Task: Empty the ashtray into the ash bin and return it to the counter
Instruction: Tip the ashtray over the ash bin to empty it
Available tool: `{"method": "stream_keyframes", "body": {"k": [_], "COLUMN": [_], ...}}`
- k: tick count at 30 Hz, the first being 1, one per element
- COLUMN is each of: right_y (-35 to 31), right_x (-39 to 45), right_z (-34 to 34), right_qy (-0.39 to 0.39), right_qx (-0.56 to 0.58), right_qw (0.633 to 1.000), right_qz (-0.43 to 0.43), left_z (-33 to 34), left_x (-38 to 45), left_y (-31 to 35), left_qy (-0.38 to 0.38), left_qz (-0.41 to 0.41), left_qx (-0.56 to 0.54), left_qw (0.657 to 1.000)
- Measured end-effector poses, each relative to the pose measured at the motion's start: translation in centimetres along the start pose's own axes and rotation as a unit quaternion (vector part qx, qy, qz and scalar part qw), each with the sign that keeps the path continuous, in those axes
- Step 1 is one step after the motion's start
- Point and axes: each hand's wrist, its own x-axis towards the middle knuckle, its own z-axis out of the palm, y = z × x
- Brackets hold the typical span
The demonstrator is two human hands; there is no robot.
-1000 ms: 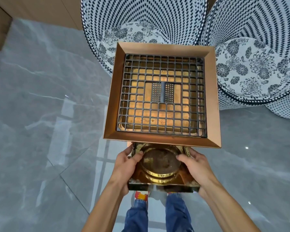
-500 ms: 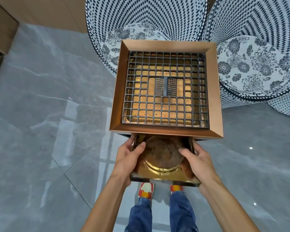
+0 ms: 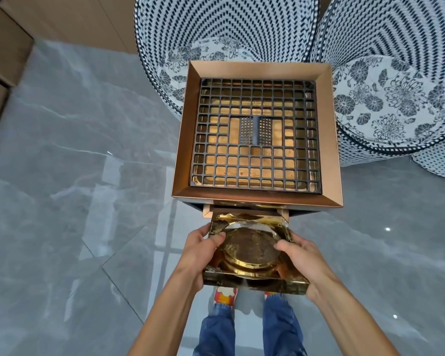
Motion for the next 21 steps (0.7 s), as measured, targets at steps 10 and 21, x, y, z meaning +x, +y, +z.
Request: {"method": "stream_keyframes", "body": {"k": [10, 21], "right_y": [-0.5, 3.2], "right_x": [0.2, -2.9], "right_z": [0.1, -0.1], "right_qy": [0.001, 0.009], "right_qx": [-0.021, -0.02], "right_qw": [1.0, 0.996], "right_qz": [-0.022, -0.085], "left_z": [0.3, -0.7], "left_x": [0.1, -2.3], "left_y": [0.6, -3.9], "left_qy": [-0.003, -0.003], "left_qz": [0.027, 0.094], "left_qx": [0.027, 0.034], "left_qw": [0.999, 0.995]}}
